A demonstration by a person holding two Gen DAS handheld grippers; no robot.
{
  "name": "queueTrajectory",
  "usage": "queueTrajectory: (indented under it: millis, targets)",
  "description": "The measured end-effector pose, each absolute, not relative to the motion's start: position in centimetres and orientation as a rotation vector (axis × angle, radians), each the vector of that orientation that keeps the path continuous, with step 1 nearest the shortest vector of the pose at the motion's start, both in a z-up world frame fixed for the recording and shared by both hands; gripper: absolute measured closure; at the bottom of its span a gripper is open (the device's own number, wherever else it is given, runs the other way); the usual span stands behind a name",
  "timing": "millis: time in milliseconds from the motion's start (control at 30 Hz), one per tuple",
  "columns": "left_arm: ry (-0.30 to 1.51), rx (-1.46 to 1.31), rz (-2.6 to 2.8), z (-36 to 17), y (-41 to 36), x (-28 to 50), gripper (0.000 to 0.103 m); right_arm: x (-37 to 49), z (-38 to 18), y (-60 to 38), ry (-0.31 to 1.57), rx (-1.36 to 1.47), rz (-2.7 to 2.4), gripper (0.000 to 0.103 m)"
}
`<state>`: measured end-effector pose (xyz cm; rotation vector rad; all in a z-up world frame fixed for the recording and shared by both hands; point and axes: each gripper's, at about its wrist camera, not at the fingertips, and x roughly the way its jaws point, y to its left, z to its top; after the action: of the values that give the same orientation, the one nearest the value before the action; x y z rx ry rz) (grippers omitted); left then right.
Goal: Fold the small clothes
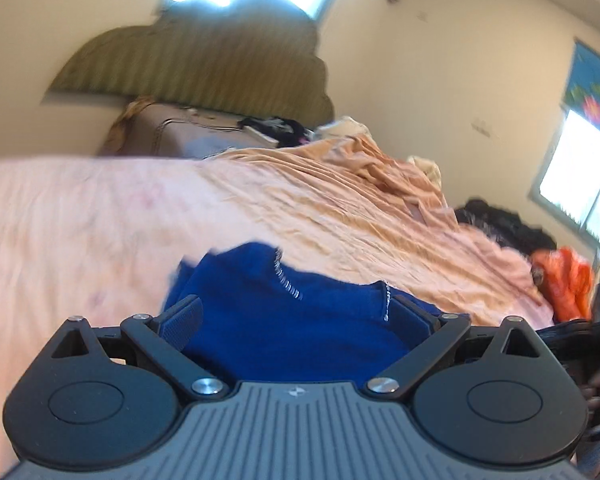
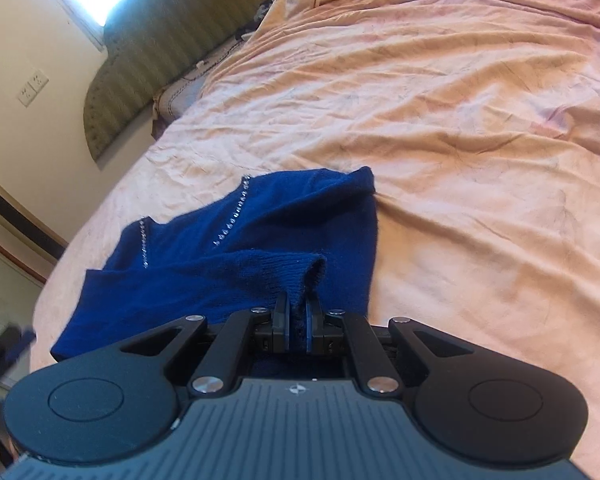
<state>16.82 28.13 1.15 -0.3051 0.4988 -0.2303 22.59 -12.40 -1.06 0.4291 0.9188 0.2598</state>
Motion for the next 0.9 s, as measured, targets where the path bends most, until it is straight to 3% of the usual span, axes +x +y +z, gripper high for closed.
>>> queueTrajectory:
  millis: [300,367,433,600,700,900]
  targets:
    - [0.782,-0.177,-0.205,-3.9,25.9,26.3,0.003,22.9,-3.3,-14.2,0.943,0.447,0.245,0.092]
    - [0.799,-0.092,-0.159,-5.8,25.8,26.6,0.001,23.0,-3.4,-14.5,0.95,0.458,0.248,0.081]
    - [0.751,0.045,-0.154,-6.8,24.9,25.6,0.0,23.0,-3.3,-15.0,0.957,0.45,0.226,0.06]
    - [0.637,0.155,-0.159,-4.3,23.2,22.1,0.0,20.1,0.2,-15.4,0.76,0.423,0.221,0.062]
    - [0.527,0.2,-0.214,-1.9,21.4,20.1,0.0,19.6,1.3,-12.2,0.753,0.348,0.321,0.061]
    - [0.663,0.178,-0.211,-4.8,19.1,21.9,0.0,20.9,-1.6,-5.9,0.826,0.137,0.325,0.062]
